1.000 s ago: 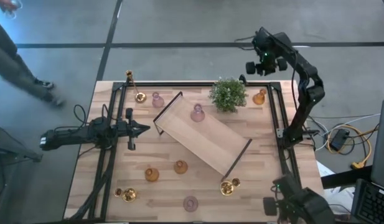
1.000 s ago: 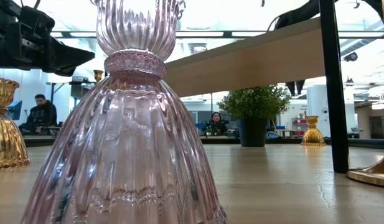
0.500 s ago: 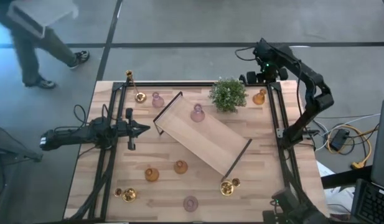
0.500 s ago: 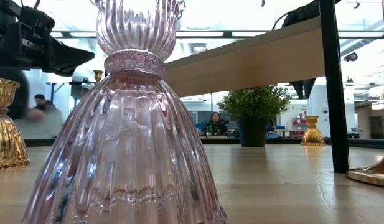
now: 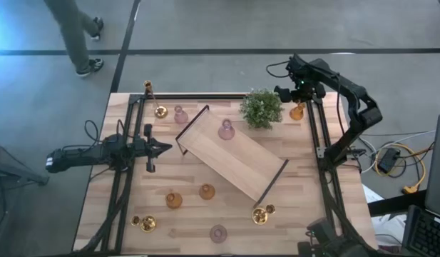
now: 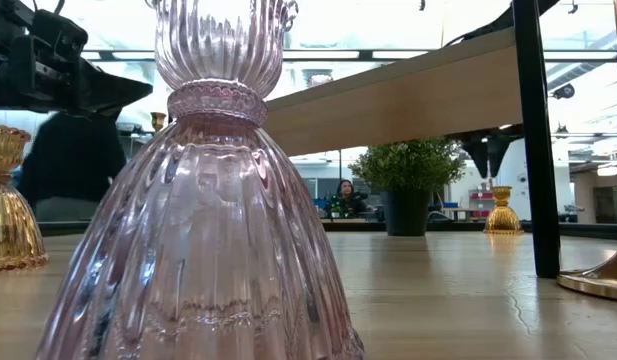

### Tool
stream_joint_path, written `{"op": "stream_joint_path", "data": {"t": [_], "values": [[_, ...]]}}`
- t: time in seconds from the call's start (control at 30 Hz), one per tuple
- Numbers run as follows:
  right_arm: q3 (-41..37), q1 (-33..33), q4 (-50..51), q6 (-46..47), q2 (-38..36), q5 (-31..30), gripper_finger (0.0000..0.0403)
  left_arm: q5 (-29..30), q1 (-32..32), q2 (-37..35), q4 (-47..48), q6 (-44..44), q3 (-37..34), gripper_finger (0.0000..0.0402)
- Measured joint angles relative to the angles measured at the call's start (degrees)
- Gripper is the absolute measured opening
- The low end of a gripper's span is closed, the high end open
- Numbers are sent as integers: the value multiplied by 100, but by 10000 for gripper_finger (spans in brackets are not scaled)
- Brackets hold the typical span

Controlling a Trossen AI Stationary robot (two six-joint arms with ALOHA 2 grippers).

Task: Pick & Place candle stick holders
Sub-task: Put the yellow glass candle holder on the shelf

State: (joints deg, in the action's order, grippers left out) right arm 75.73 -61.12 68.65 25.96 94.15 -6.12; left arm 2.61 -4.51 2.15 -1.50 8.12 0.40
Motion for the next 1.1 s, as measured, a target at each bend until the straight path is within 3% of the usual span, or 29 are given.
{"op": "stream_joint_path", "data": {"t": [1.1], "values": [[-892,96,-785,424,0,-62,77,0,2,-2,2,0,0,19]]}}
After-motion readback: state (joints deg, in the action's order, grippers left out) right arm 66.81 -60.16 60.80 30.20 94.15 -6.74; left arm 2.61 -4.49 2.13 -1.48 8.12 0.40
